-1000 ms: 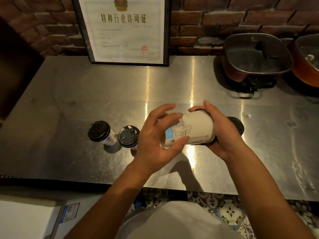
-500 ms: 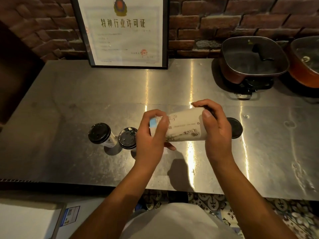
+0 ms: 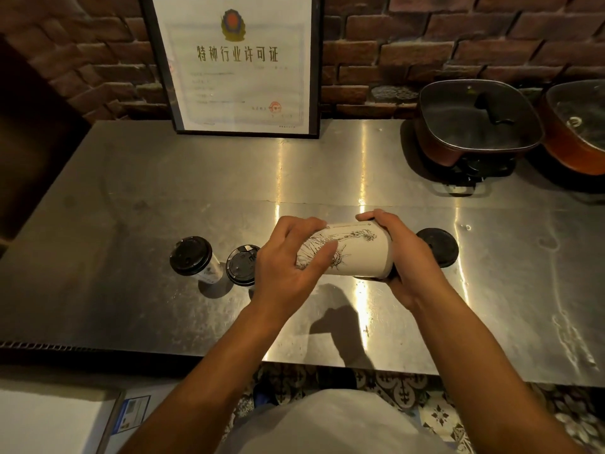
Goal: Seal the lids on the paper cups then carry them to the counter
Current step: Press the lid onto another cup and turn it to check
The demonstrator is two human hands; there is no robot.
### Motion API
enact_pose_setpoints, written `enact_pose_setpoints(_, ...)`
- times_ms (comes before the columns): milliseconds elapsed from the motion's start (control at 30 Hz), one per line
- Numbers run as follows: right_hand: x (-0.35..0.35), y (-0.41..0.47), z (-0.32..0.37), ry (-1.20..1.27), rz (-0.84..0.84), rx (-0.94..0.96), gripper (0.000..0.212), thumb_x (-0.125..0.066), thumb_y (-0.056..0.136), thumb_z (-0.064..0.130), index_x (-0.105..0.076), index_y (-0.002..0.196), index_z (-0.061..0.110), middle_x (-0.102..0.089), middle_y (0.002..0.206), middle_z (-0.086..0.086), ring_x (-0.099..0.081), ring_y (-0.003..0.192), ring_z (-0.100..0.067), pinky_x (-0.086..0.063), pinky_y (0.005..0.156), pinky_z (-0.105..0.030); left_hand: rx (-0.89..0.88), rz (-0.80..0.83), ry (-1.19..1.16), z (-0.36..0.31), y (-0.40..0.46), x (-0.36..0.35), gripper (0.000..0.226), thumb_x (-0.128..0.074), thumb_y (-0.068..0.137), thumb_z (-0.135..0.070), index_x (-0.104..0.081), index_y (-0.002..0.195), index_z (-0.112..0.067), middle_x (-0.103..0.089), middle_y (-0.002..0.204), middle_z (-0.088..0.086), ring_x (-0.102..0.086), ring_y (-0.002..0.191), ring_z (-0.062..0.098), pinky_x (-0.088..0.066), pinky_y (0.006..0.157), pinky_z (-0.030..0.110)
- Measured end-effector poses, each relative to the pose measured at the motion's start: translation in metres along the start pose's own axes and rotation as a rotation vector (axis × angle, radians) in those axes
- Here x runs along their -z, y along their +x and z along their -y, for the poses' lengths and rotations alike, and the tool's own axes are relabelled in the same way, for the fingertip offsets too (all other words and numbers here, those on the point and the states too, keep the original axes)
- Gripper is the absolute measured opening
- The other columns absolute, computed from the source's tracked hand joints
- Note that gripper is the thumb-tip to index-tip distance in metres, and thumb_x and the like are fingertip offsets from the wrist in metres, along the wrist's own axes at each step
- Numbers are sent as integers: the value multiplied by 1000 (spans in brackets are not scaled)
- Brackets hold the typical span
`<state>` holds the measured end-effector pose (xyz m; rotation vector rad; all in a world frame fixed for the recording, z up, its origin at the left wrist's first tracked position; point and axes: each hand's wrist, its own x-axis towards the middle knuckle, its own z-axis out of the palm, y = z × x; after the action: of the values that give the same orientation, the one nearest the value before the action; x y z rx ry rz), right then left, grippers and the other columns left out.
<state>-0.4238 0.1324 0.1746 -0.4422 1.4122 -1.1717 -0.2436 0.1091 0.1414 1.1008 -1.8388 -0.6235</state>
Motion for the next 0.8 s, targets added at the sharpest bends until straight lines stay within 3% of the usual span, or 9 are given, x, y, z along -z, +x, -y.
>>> enact_pose_setpoints(100,-7,-2,-5,-34,-77,78,18,-58,97,36,-74,102,28,-76,104,-5,-72,99,-30,-54,66,-37,146,-86,-149,-6,0,-3,19,-57,93,-48,-63,106,-36,-62,101,-9,-64,93,3,-54,69,18)
enact_pose_setpoints(200,-16,-9,-15,-156,-134,348,19,-56,100,37,-69,111,30,-69,108,7,-65,95,-14,-50,63,-24,541,-147,-449,-16,5,-5,10,-60,91,-44,-67,88,-38,-68,90,-8,-68,78,7,-54,56,30)
enact_pose_setpoints(300,-17,-9,-19,-199,-117,438,18,-57,99,37,-68,112,31,-68,111,9,-66,96,-12,-52,66,-22,768,-38,-483,-17,14,1,17,-60,98,-41,-67,87,-32,-66,90,4,-65,63,10,-51,50,34)
enact_pose_setpoints(400,-12,-4,-11,-103,-92,236,21,-57,89,42,-71,102,33,-69,106,4,-65,92,-21,-47,57,-25,549,38,-326,-21,12,9,7,-59,100,-37,-65,102,-41,-64,105,-7,-65,84,5,-54,61,20)
enact_pose_setpoints(467,-7,0,-6,-7,-54,69,14,-63,90,38,-75,93,31,-71,97,-2,-66,89,-27,-49,61,-32,274,71,-202,-19,6,10,24,-62,97,-38,-59,120,-45,-56,121,-12,-60,105,2,-51,78,12)
enact_pose_setpoints(533,-5,1,-6,44,-14,-51,16,-67,89,39,-77,92,27,-73,91,-6,-70,85,-30,-54,70,-42,107,102,-102,-15,1,8,33,-60,95,-42,-58,128,-41,-50,124,-15,-58,109,3,-51,85,15)
enact_pose_setpoints(600,-4,2,-9,44,-14,-86,19,-68,89,40,-78,96,24,-74,91,-7,-72,85,-31,-57,75,-46,61,59,-4,-12,-1,7,27,-57,96,-44,-65,120,-34,-54,113,-16,-60,100,0,-51,80,17)
enact_pose_setpoints(700,-7,-1,-16,76,-13,-95,20,-68,89,39,-77,97,23,-74,90,-8,-73,88,-33,-59,81,-52,32,-16,94,-7,-1,6,22,-59,97,-39,-71,106,-23,-60,101,-12,-60,88,0,-42,73,7)
enact_pose_setpoints(800,-9,-5,-22,125,-9,-105,18,-69,90,36,-75,97,21,-74,81,-6,-72,85,-32,-60,79,-50,93,-29,85,-6,1,5,16,-63,97,-32,-72,104,-21,-61,99,-15,-60,90,0,-43,71,5)
